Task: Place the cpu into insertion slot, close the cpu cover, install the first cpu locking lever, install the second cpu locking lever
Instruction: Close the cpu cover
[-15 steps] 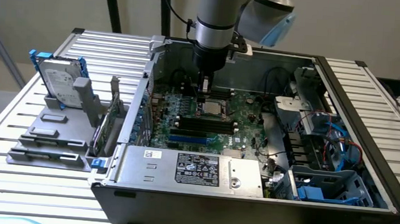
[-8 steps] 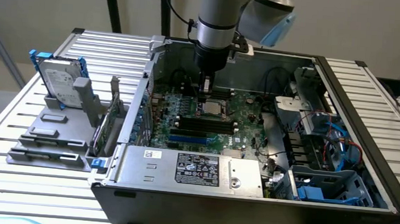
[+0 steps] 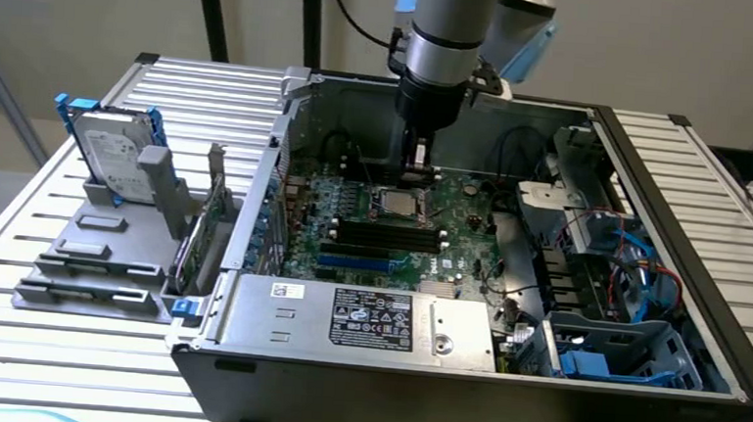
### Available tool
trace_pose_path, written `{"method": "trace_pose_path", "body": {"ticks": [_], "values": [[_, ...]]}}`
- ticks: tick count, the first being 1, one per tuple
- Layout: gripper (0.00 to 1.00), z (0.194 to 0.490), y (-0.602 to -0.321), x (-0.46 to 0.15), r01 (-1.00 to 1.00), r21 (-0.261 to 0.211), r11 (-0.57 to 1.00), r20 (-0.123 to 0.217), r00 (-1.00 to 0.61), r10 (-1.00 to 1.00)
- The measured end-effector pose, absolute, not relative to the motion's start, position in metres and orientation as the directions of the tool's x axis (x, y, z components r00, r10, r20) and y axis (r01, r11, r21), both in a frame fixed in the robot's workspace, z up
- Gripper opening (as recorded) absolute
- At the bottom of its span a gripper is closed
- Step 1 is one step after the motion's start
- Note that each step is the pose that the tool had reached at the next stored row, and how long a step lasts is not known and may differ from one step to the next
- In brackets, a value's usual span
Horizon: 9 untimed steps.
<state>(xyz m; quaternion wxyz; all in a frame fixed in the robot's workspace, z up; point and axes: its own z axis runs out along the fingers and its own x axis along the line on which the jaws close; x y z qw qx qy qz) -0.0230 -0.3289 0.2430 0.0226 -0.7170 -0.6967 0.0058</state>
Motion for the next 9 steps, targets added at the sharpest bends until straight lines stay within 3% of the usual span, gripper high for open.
{"method": "trace_pose_path", "body": {"ticks": [9], "values": [[0.11,0.262,-0.33,0.018,0.998,-0.06,-0.028,0.023,0.03,0.999]]}}
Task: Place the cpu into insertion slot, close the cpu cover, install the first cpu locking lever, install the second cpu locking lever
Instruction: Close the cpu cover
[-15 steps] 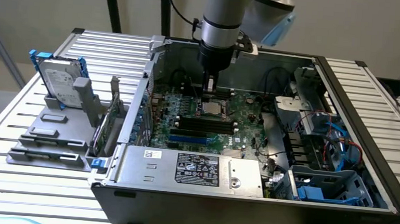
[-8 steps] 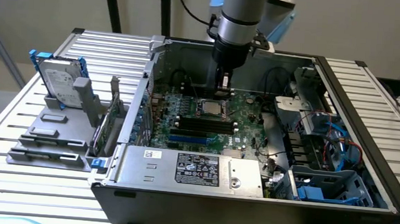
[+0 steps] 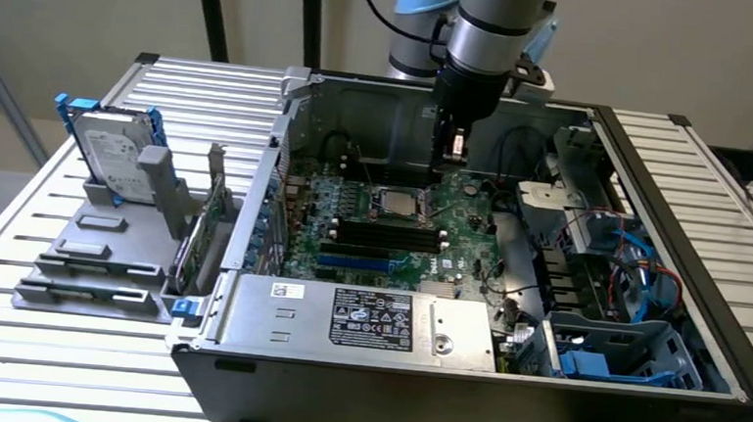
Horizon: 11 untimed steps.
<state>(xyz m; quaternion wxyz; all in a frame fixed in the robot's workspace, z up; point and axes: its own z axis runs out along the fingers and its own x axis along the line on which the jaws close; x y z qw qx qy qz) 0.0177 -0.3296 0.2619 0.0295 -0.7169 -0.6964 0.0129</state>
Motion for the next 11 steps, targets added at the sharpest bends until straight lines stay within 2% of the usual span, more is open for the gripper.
{"method": "trace_pose_path", "body": {"ticks": [11], "values": [[0.11,0.266,-0.331,0.068,0.997,-0.074,-0.028,0.022,0.03,0.999]]}}
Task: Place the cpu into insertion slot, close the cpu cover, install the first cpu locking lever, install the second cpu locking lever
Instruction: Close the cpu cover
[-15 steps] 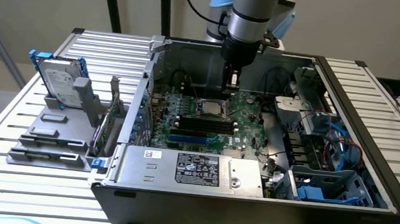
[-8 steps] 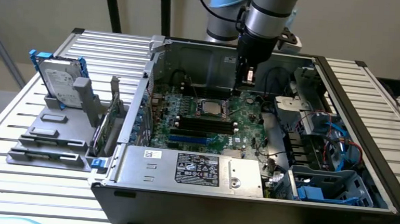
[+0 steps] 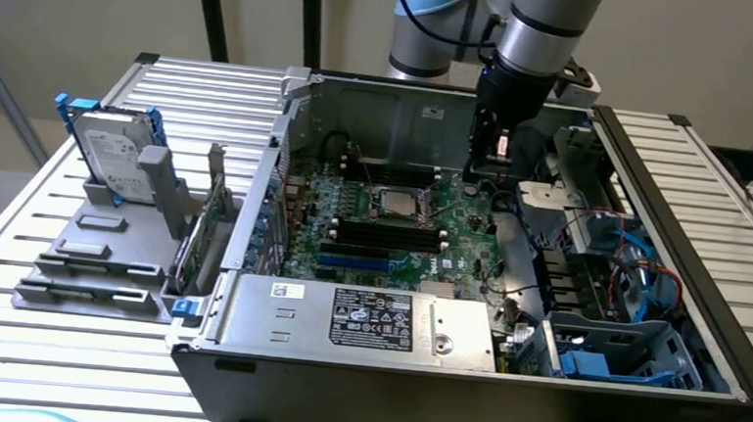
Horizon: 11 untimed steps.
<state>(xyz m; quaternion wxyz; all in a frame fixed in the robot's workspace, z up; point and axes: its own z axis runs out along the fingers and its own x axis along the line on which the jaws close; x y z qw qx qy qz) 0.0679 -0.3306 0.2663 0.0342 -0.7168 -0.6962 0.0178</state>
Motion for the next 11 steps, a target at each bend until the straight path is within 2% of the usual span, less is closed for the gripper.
{"method": "trace_pose_path", "body": {"ticks": [11], "values": [[0.11,0.252,-0.331,0.078,0.997,-0.074,-0.026,0.022,0.027,0.999]]}}
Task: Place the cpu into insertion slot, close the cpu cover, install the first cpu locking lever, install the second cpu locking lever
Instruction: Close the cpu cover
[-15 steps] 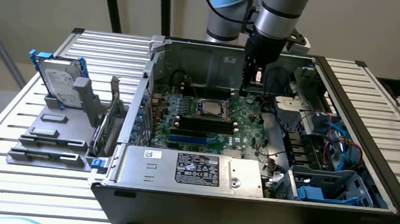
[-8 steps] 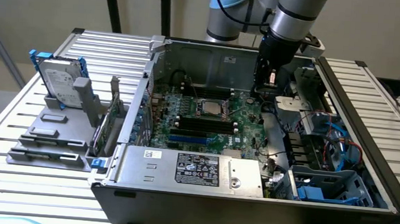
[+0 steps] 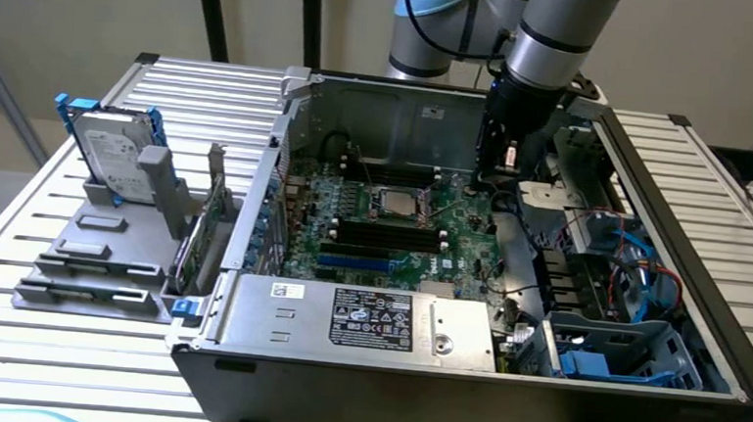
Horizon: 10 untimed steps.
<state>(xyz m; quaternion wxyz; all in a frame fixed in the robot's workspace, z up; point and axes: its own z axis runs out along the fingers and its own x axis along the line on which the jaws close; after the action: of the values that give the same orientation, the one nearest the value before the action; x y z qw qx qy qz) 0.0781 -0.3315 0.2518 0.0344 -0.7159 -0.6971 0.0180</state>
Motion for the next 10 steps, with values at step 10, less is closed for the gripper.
{"method": "trace_pose_path", "body": {"ticks": [10], "values": [[0.11,0.24,-0.332,0.061,0.996,-0.087,-0.025,0.021,0.026,0.999]]}}
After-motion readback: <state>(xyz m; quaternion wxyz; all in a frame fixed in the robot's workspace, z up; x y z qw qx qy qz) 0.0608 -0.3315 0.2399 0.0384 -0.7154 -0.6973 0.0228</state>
